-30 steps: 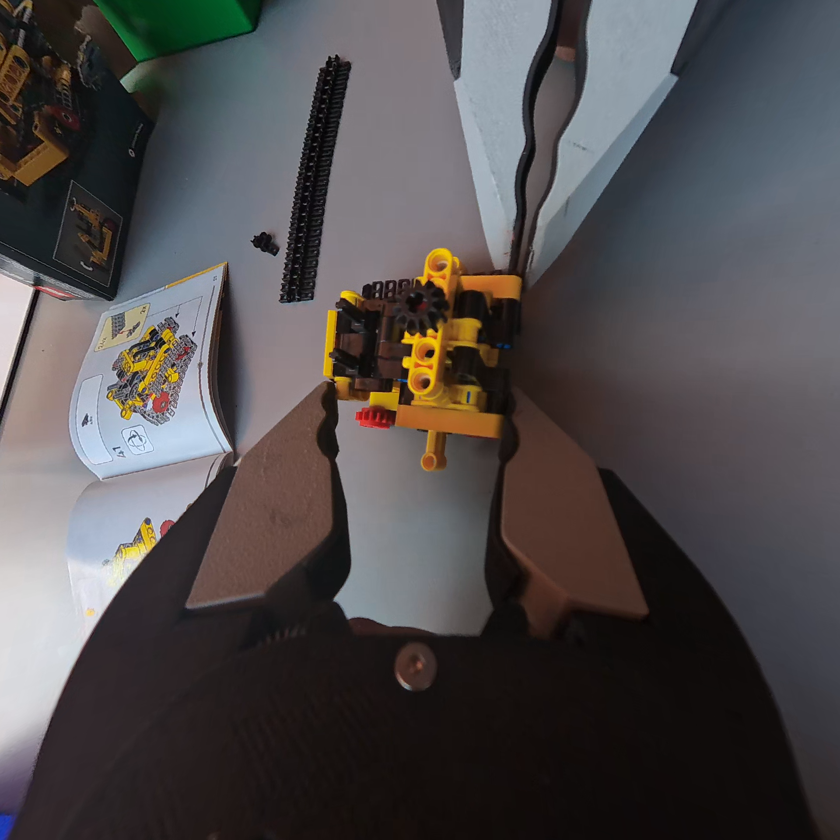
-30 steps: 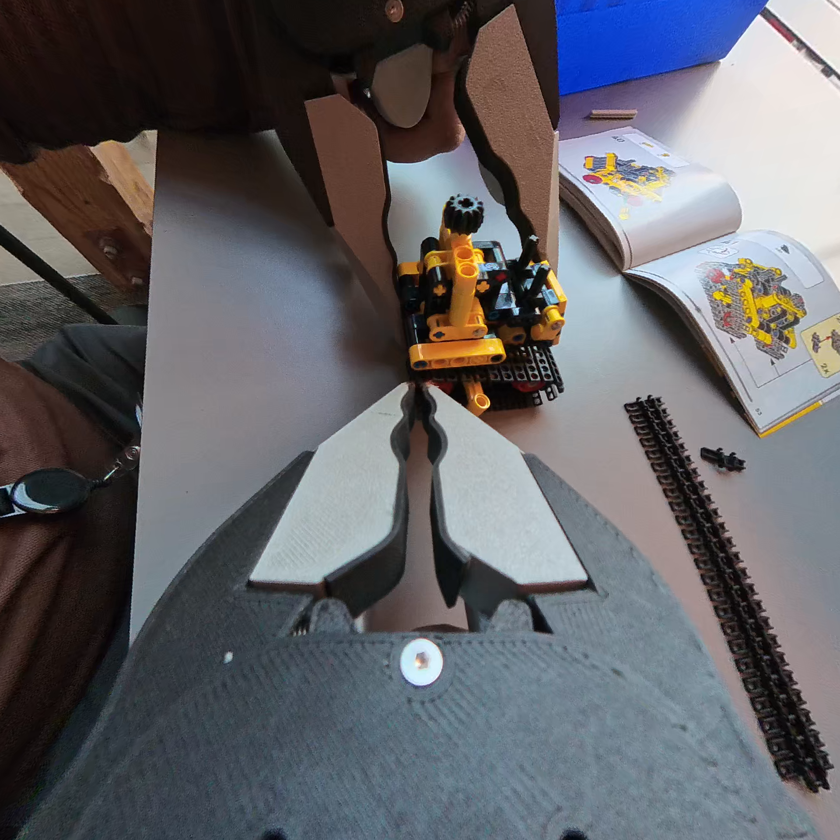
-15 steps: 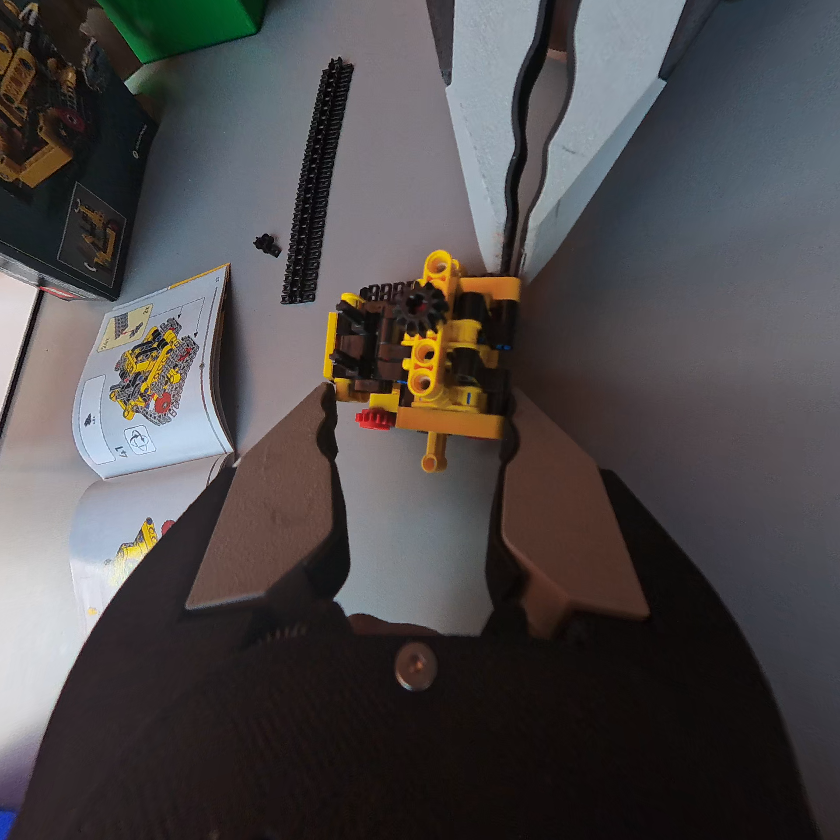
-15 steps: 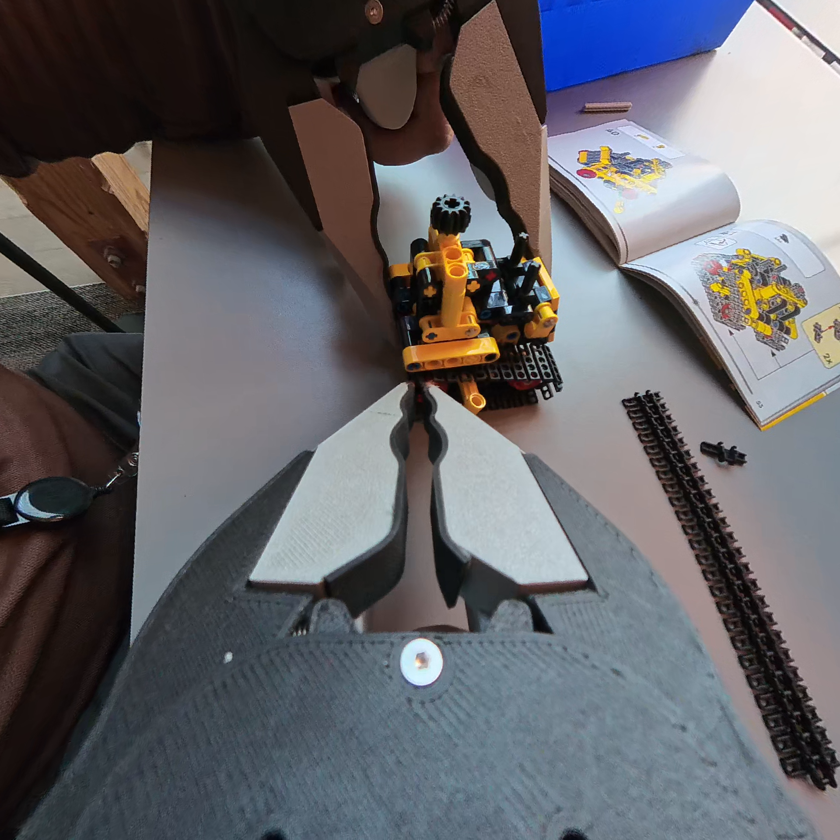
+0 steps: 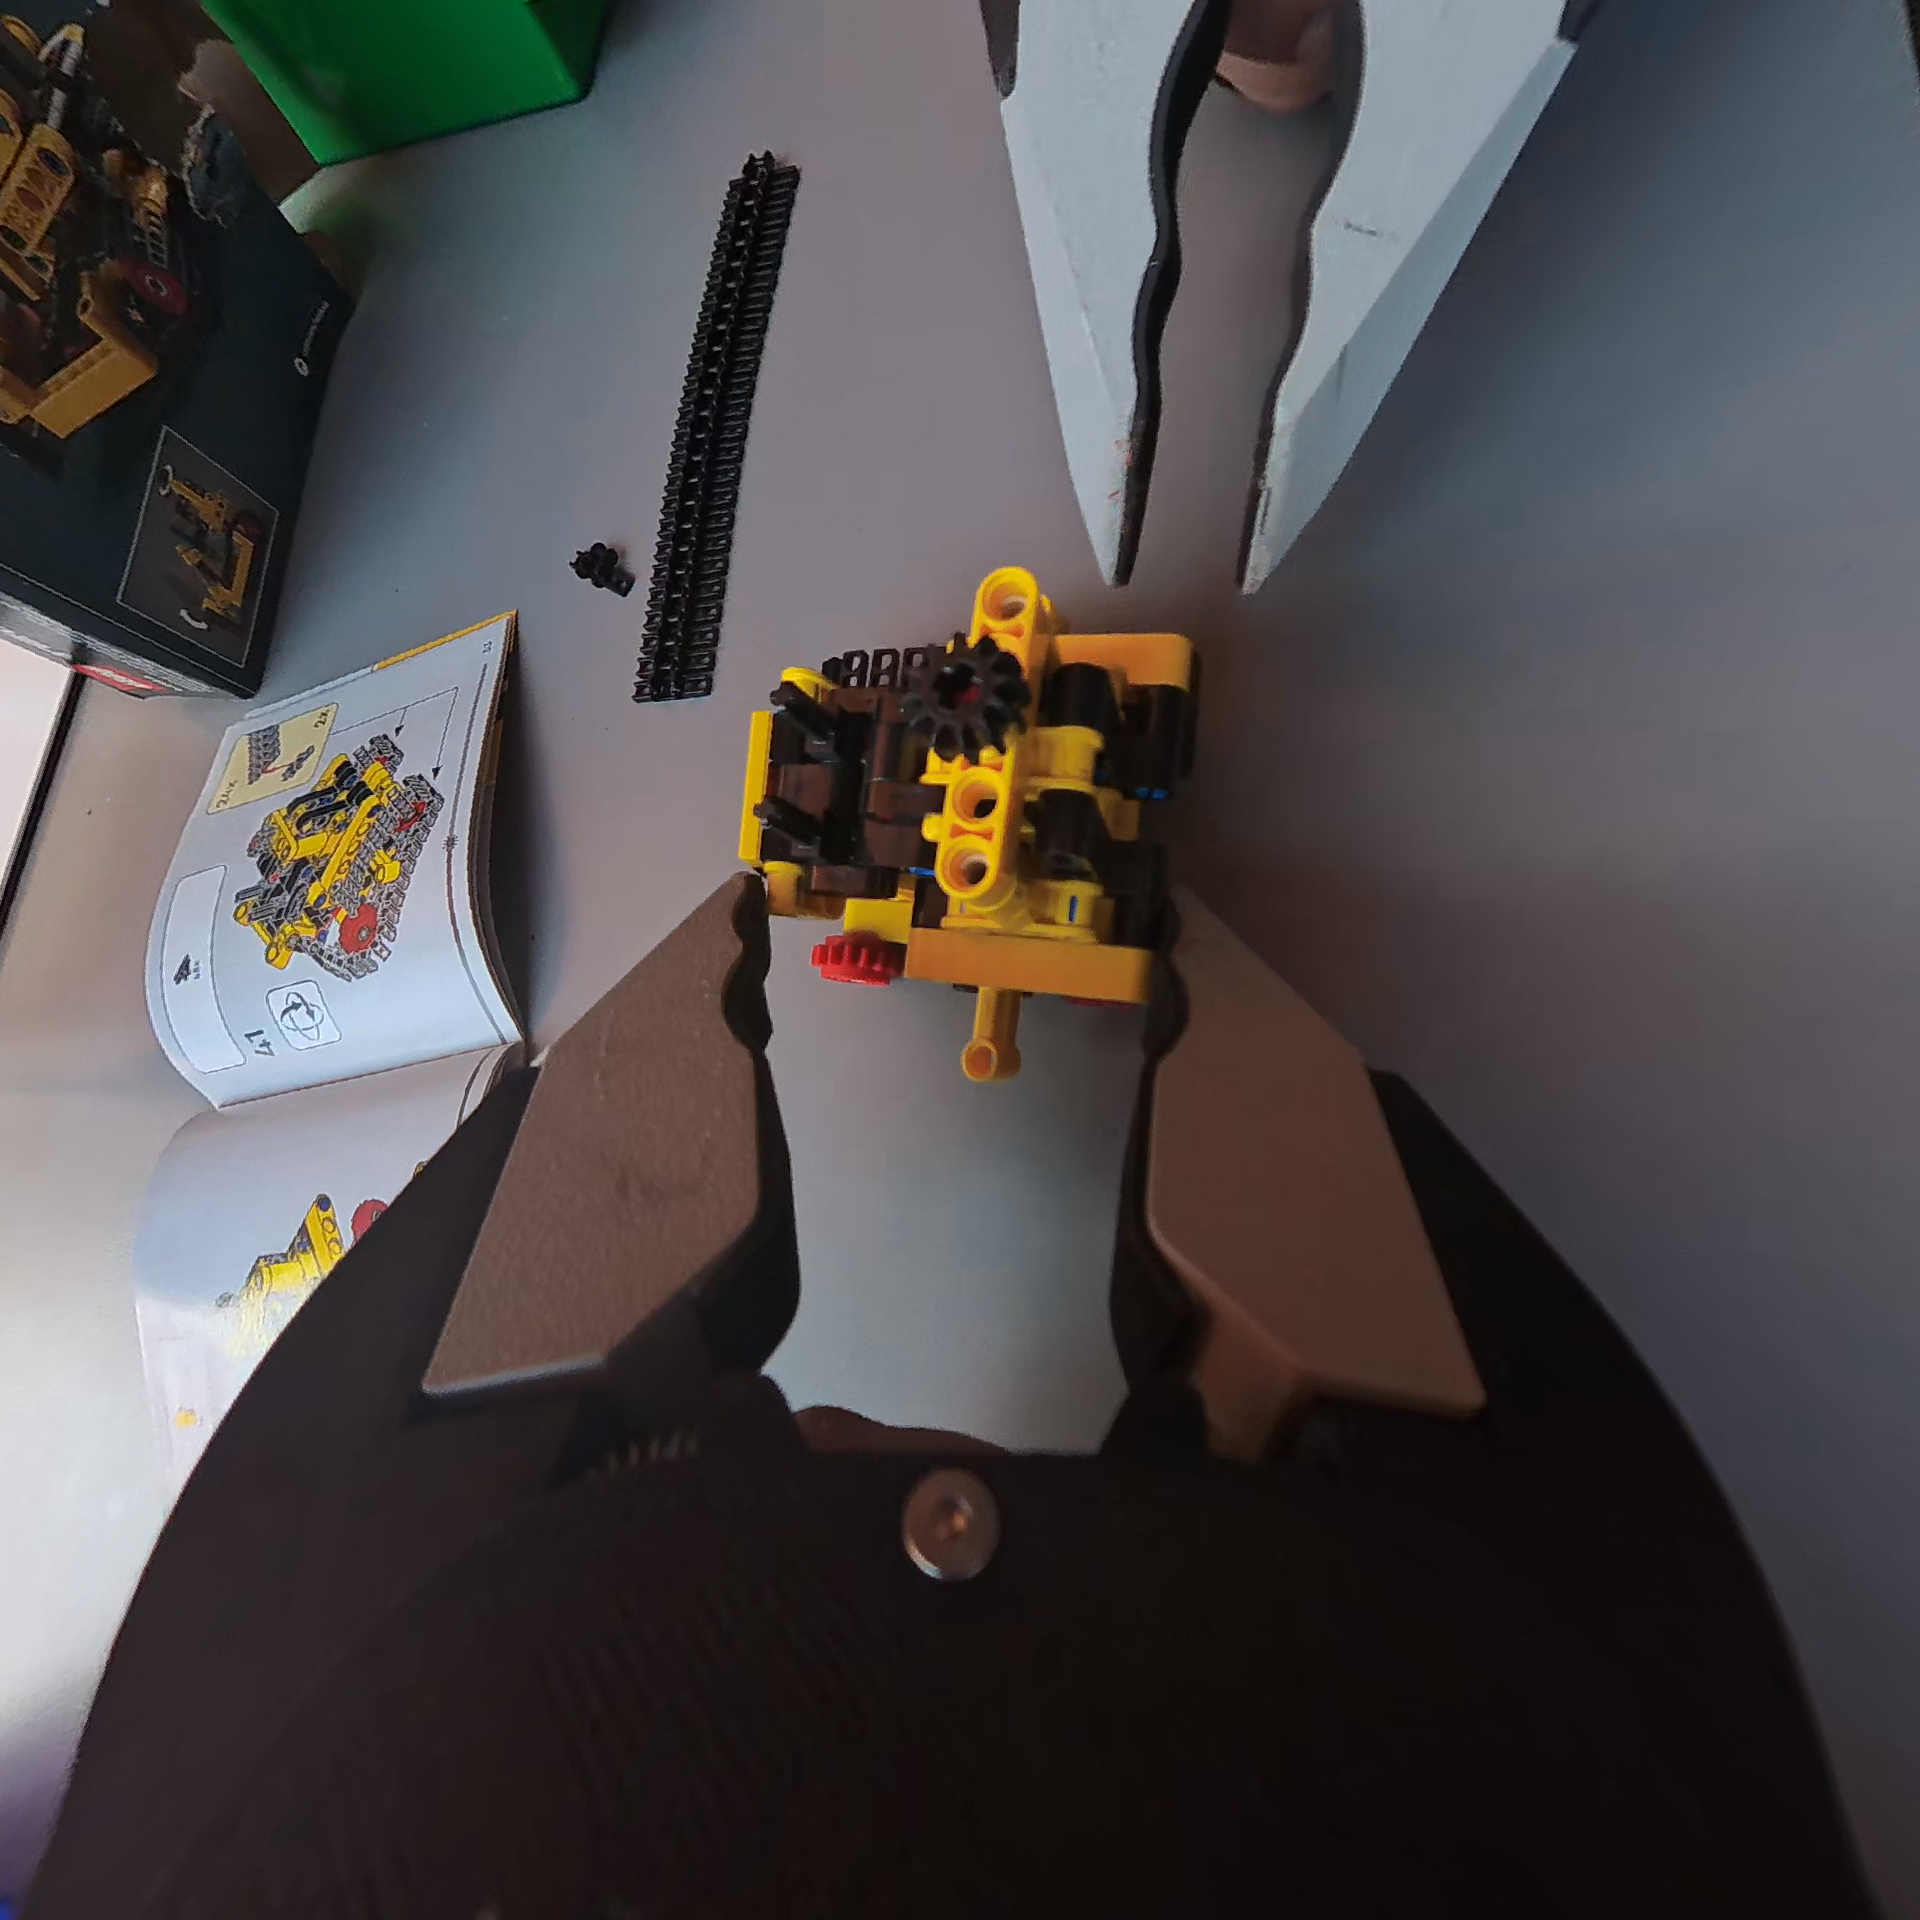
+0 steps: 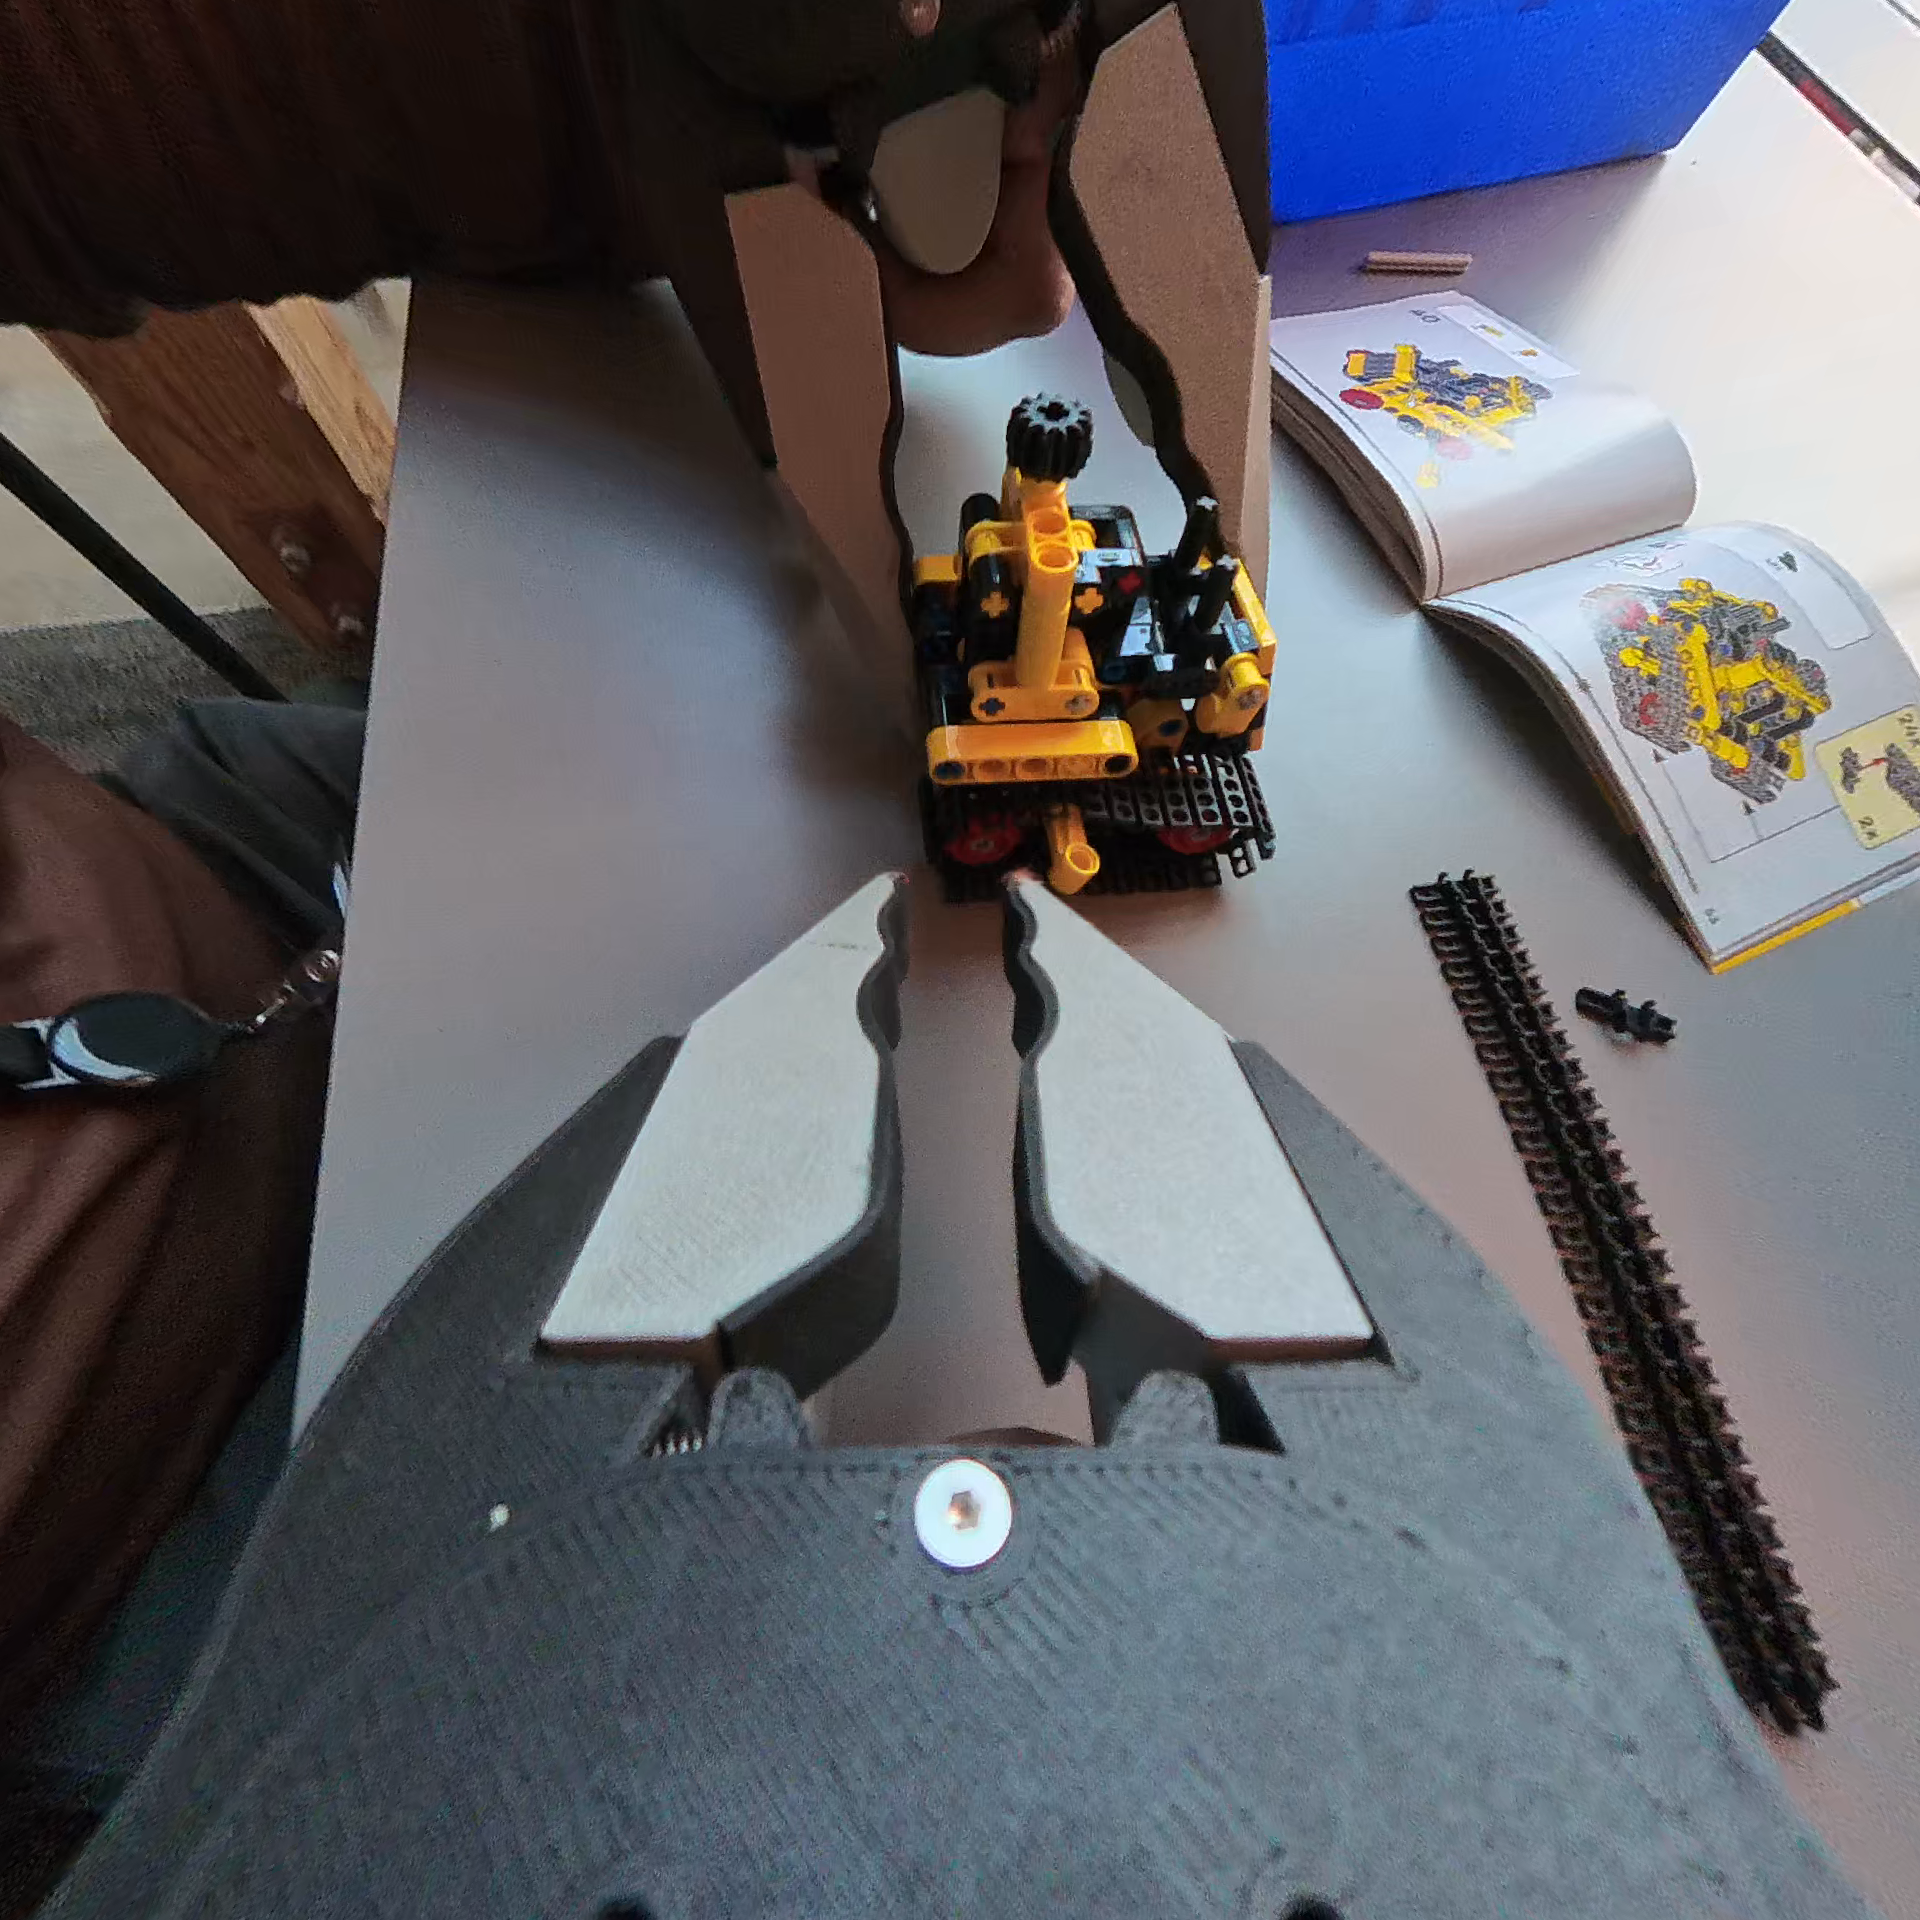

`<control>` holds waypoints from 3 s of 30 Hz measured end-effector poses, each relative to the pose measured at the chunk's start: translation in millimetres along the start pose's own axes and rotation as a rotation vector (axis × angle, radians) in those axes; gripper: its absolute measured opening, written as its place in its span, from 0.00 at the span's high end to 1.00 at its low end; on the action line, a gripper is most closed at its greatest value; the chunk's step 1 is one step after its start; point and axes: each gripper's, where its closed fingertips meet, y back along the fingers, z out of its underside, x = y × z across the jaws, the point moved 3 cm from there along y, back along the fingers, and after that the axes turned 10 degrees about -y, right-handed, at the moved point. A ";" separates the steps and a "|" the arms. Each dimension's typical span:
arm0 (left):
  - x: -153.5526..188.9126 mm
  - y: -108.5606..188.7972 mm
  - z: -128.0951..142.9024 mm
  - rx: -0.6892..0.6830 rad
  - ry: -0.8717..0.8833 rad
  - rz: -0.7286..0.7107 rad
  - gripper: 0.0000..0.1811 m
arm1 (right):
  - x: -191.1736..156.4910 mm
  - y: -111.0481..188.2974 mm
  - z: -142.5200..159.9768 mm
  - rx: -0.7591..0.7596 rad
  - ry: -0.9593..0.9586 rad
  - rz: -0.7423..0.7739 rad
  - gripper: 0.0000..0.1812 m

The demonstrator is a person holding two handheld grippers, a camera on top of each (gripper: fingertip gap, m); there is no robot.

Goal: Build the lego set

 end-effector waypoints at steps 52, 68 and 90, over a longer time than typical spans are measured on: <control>-6.2 -0.8 3.5 0.065 -0.069 0.049 0.61 | 4.6 -24.8 1.7 -0.029 0.525 0.180 1.00; -6.0 -0.7 3.3 0.078 -0.080 0.049 0.61 | 2.9 -13.1 -0.3 0.012 0.434 0.125 0.98; -6.7 -1.4 3.3 0.110 -0.095 0.073 0.61 | 4.6 -21.9 0.5 0.005 0.556 0.161 1.00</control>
